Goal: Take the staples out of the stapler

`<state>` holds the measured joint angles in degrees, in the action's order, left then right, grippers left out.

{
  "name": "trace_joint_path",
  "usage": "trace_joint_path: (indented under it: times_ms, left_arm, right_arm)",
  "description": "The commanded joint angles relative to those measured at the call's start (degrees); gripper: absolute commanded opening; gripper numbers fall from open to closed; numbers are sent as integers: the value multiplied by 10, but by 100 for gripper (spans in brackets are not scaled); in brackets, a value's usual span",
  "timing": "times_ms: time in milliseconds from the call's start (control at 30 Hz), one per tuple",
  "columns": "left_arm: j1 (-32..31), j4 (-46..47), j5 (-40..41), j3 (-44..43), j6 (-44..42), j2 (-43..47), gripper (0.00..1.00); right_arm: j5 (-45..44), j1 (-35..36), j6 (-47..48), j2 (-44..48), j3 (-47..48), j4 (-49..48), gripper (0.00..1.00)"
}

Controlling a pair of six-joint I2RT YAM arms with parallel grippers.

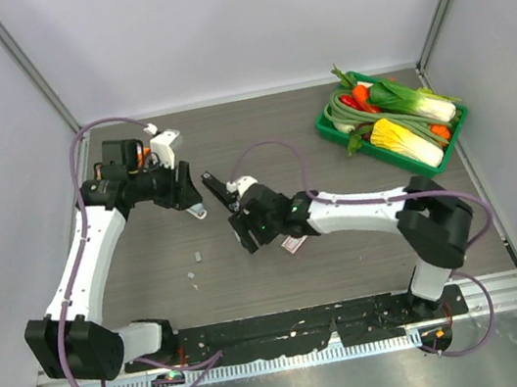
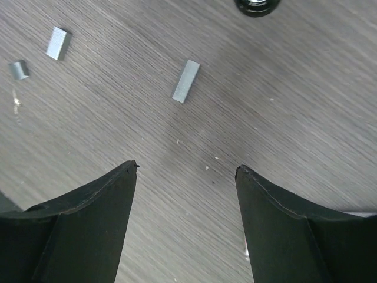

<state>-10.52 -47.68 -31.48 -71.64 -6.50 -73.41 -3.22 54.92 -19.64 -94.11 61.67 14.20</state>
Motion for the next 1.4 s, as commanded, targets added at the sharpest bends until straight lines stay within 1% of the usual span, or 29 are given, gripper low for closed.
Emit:
trace_joint_path:
  times_ms: [0, 67, 167, 233, 267, 333, 367, 433, 467, 500, 533, 567, 600, 633, 700, 733, 767, 833, 900, 967, 1033, 1067, 1100, 1133, 1200, 1233, 1300, 1333, 1367]
  left_arm:
    - [26, -20, 13, 4, -18, 27, 57]
    - [40, -23, 14, 4, -22, 35, 62]
    - [51, -31, 3, 4, -32, 40, 63]
    - [51, -42, -18, 7, -47, 44, 64]
    - [51, -44, -28, 11, -77, 47, 64]
    - [50, -38, -50, 27, -119, 55, 63]
    - [51, -40, -59, 31, -180, 56, 62]
    - [46, -41, -56, 36, -240, 42, 61]
    - [34, -43, -46, 33, -264, 34, 60]
    - [25, -50, -33, 27, -315, 22, 60]
    - [-5, -55, -16, 13, -330, -11, 60]
    - [-24, -67, 39, 5, -340, -28, 60]
    - [-44, -73, 63, -4, -339, -49, 59]
    - [-76, -82, 77, -24, -325, -83, 58]
    - [-93, -67, 80, -37, -269, -112, 56]
    - [-103, -53, 74, -35, -196, -122, 55]
    - [-107, -17, 66, -28, -165, -132, 57]
    - [-118, 24, 56, 7, -73, -133, 61]
    - [-127, 71, 67, 30, -21, -133, 62]
    - [-135, 87, 75, 42, 44, -142, 62]
    - [-137, 84, 72, 34, 84, -170, 63]
    - [-140, 80, 63, 31, 91, -180, 64]
    - [-145, 78, 50, 26, 79, -191, 67]
    - [-163, 73, 57, 26, 68, -192, 67]
    - [-175, 69, 56, 26, -5, -181, 68]
    - [-179, 71, 67, 26, -12, -177, 70]
    - [-178, 61, 101, 6, 16, -184, 72]
    - [-179, 25, 126, -6, 31, -204, 69]
    - [-179, 14, 138, -17, 52, -217, 67]
  right_arm:
    - [-112, 33, -32, -49, 63, -22, 74]
    - [-133, 44, -33, -83, 81, -19, 73]
    - [-164, 55, -37, -110, 120, -1, 74]
    - [-165, 56, -37, -115, 129, 0, 73]
    - [-170, 56, -37, -108, 126, -1, 73]
    - [-195, 53, -40, -66, 101, -6, 72]
    - [-201, 50, -46, -51, 93, -4, 72]
    - [-210, 34, -53, 15, 58, -4, 72]
    - [-216, 28, -61, 43, 44, -3, 71]
    - [-216, 8, -65, 66, 18, -2, 71]
    - [-210, -3, -70, 111, 6, 0, 71]
    - [-206, -15, -75, 131, -5, 8, 70]
    - [-204, -29, -81, 147, -21, 13, 71]
    - [-198, -51, -82, 183, -27, 17, 70]
    - [-192, -74, -83, 214, -46, 26, 70]
    - [-189, -88, -83, 228, -52, 26, 70]
    - [-185, -95, -83, 251, -57, 29, 70]
    - [-181, -103, -84, 266, -64, 32, 70]
    - [-179, -104, -82, 276, -62, 42, 70]
    - [-177, -104, -79, 276, -60, 48, 70]
    - [-173, -104, -74, 273, -63, 48, 70]
    - [-173, -106, -74, 272, -65, 48, 70]
    - [-172, -105, -74, 270, -66, 48, 70]
    - [-171, -105, -73, 269, -66, 48, 70]
    - [-167, -105, -73, 270, -70, 46, 70]
    - [-166, -105, -72, 270, -72, 44, 71]
    - [-164, -105, -73, 272, -75, 43, 70]
    - [-162, -105, -73, 273, -75, 43, 70]
    - [-161, -105, -73, 272, -75, 41, 70]
